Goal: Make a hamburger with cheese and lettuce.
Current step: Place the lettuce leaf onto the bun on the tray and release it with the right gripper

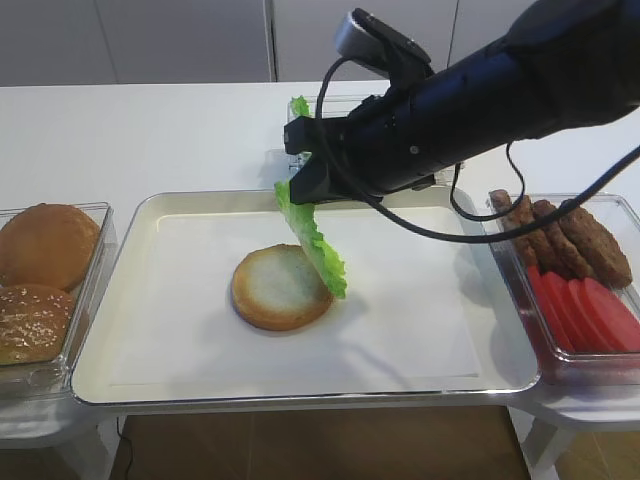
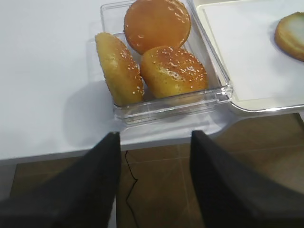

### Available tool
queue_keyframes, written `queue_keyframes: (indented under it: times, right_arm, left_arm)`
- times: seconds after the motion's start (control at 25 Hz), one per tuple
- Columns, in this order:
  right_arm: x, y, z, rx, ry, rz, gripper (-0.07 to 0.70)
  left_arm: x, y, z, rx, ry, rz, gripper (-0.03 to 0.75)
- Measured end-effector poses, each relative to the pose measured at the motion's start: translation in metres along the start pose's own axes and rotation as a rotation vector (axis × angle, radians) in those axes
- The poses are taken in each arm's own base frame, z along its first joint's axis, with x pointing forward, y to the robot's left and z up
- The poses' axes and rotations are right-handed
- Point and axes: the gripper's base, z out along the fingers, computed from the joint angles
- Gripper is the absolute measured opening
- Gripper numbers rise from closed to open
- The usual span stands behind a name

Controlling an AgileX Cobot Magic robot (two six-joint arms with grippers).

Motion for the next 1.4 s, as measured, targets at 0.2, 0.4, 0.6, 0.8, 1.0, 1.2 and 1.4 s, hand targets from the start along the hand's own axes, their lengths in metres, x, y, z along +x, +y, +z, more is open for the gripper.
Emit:
queue_keyframes:
  times: [0.2, 0.4, 0.6, 0.8, 1.0, 1.2, 1.4]
  right_arm:
    - [0.002, 0.002, 0.004, -0.008, 0.006, 0.012, 0.046]
    - [0.005, 0.004, 0.009, -0.014, 0.021, 0.013, 0.046]
    - [0.011, 0.005, 0.019, -0.020, 0.049, 0.022, 0.046]
    - [0.016, 0.007, 0.029, -0.034, 0.067, 0.036, 0.046]
    - [0.017, 0.010, 0.032, -0.035, 0.059, 0.026, 0.046]
    - [0.019, 0.008, 0.035, -0.031, 0.066, 0.019, 0.046]
    - [0.017, 0.008, 0.035, -0.035, 0.054, 0.017, 0.050]
  left_arm:
    - [0.000, 0.000, 0.000, 0.000, 0.000, 0.000, 0.359]
    - [0.000, 0.000, 0.000, 0.000, 0.000, 0.000, 0.359]
    - [0.000, 0.000, 0.000, 0.000, 0.000, 0.000, 0.359]
    - [0.000, 0.000, 0.000, 0.000, 0.000, 0.000, 0.359]
    - [0.000, 0.000, 0.000, 0.000, 0.000, 0.000, 0.359]
    - [0.000, 0.000, 0.000, 0.000, 0.000, 0.000, 0.359]
    - [0.000, 0.000, 0.000, 0.000, 0.000, 0.000, 0.359]
